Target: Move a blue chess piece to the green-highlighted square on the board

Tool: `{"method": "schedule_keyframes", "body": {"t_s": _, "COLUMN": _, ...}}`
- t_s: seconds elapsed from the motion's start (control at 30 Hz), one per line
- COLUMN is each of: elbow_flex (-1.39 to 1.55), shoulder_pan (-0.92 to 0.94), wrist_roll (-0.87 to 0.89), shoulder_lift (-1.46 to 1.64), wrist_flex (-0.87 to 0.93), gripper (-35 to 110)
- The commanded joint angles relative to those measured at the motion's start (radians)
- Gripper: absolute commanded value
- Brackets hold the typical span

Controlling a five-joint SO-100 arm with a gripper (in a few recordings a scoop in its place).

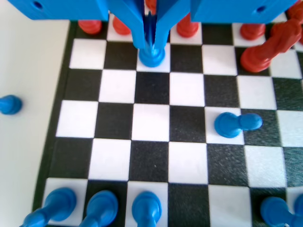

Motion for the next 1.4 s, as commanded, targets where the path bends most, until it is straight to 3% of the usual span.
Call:
{"method": "schedule_keyframes", "body": {"t_s": 0.0, "elbow_flex": -0.051, "shoulder_pan": -0.012, "wrist_roll": -0.017, "shoulder_lift": 0.054, "wrist_flex": 0.009, "gripper": 15}}
{"method": "schedule_keyframes", "body": {"t_s": 0.33, "elbow_flex": -0.018, "shoulder_pan": -0.026, "wrist_roll": -0.026, "shoulder_lift": 0.166, "wrist_flex": 0.08, "gripper": 18}}
{"method": "schedule_keyframes", "body": {"t_s": 0.87, "elbow_flex": -0.075, "shoulder_pan": -0.058, "wrist_roll": -0.089, "shoulder_lift": 0.661, "wrist_flex": 0.578, "gripper": 12}}
{"method": "schedule_keyframes", "body": {"t_s": 1.37, "elbow_flex": -0.04, "shoulder_pan": 0.078, "wrist_roll": -0.278, "shoulder_lift": 1.224, "wrist_flex": 0.925, "gripper": 1}}
